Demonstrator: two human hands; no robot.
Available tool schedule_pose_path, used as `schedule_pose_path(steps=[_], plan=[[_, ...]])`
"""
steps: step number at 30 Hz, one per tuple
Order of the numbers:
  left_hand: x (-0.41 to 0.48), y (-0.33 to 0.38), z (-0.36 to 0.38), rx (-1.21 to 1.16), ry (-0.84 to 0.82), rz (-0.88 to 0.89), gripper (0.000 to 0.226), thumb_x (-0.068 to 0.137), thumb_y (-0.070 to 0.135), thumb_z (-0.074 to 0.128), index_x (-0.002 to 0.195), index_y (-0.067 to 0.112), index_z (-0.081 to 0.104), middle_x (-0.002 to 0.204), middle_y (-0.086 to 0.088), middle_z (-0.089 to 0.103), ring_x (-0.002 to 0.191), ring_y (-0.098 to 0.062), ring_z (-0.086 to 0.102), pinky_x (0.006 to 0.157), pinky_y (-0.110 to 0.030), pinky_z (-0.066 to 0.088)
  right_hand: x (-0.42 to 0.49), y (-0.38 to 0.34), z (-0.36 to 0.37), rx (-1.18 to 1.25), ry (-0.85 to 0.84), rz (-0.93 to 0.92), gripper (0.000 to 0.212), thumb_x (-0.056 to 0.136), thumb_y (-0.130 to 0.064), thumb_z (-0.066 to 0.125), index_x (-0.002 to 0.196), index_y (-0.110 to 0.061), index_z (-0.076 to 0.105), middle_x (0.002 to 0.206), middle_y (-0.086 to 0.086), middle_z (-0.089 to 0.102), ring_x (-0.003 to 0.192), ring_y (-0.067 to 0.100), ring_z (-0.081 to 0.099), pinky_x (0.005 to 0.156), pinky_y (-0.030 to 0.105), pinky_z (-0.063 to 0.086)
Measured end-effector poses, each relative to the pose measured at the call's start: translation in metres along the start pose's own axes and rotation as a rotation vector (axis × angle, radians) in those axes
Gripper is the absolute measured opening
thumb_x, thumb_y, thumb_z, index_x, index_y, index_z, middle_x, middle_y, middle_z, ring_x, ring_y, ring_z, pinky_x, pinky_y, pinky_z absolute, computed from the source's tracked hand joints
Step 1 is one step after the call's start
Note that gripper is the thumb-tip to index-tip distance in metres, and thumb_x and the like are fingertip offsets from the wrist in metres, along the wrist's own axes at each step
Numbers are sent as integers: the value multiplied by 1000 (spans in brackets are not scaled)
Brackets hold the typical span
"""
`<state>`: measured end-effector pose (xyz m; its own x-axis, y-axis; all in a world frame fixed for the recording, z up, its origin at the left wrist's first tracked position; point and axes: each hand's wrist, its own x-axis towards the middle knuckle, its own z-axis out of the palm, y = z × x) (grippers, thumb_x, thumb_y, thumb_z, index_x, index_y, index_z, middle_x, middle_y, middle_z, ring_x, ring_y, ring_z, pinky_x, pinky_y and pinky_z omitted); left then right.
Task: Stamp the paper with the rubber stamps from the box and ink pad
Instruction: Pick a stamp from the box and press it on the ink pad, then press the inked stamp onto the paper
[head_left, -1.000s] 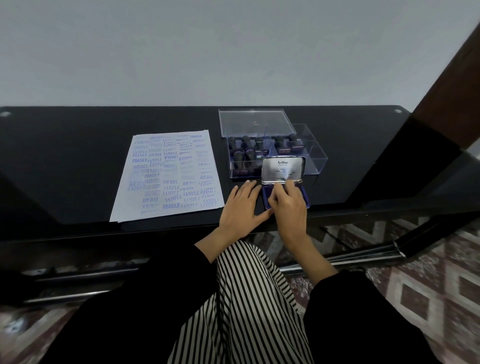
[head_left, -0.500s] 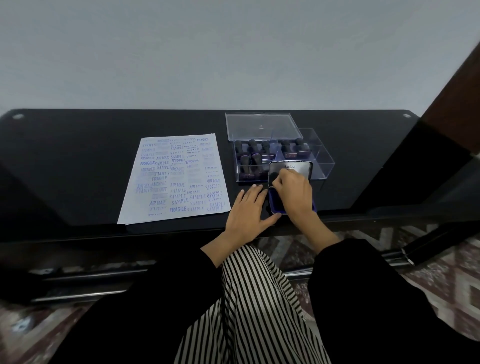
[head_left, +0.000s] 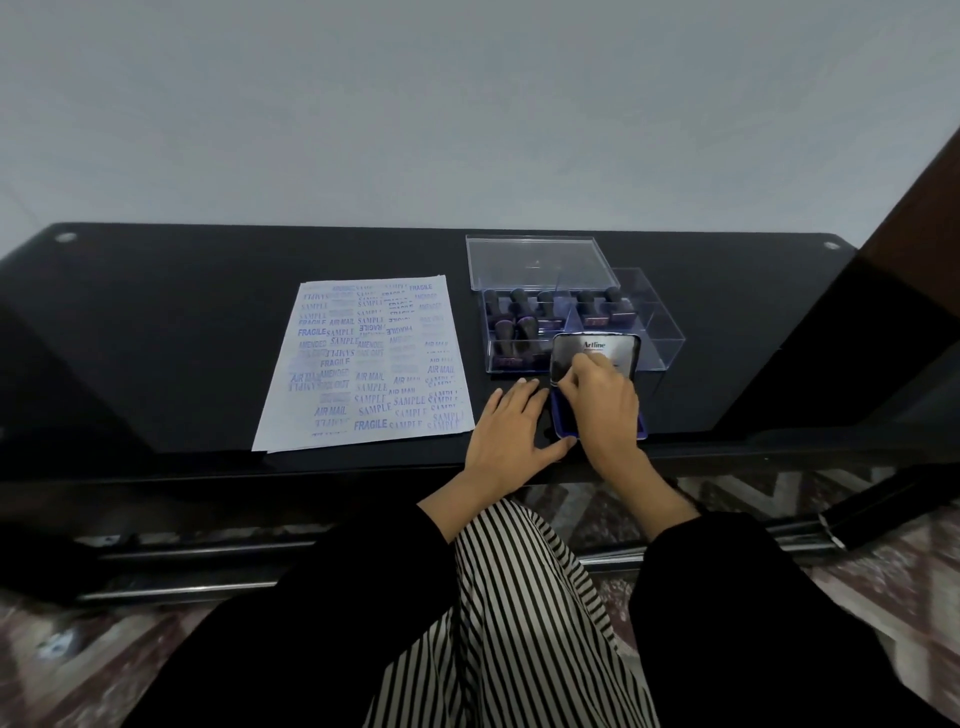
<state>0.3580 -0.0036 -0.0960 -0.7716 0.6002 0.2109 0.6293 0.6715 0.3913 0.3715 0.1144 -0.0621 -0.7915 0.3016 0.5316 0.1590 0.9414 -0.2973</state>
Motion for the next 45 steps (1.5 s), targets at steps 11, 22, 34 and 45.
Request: schedule_pose_path(steps=[11, 22, 34, 45], plan=[[-1, 1, -2, -17, -11, -7, 75, 89, 56, 46, 146, 11, 27, 155, -3, 24, 145, -15, 14, 120, -34, 6, -26, 4, -5, -19, 36, -96, 29, 71, 11, 65, 59, -5, 44, 58, 12, 47, 44, 20, 39, 44, 23, 27], [2, 0, -4, -68, -30, -8, 76, 87, 55, 50, 145, 9, 29, 154, -5, 24, 145, -17, 15, 120, -35, 7, 19, 4, -3, -86, -251, 65, 24, 92, -7, 44, 68, -5, 47, 71, 13, 55, 62, 25, 51, 54, 32, 34], [-29, -83, -103, -405, 411, -131, 27, 90, 3, 46, 116, 7, 54, 120, -6, 55, 113, -15, 50, 92, -11, 31, 31, -95, -16, 357, -279, 75, 37, 89, -43, 56, 80, -8, 66, 74, 9, 69, 67, 24, 64, 64, 38, 54], [-87, -214, -144, -74, 382, -498, 41, 93, 4, 40, 134, 8, 47, 143, -8, 44, 135, -20, 38, 112, -34, 29, 40, -253, 61, 422, -421, -220, 50, 95, -36, 48, 55, -6, 45, 70, 23, 67, 63, 32, 63, 66, 39, 53]])
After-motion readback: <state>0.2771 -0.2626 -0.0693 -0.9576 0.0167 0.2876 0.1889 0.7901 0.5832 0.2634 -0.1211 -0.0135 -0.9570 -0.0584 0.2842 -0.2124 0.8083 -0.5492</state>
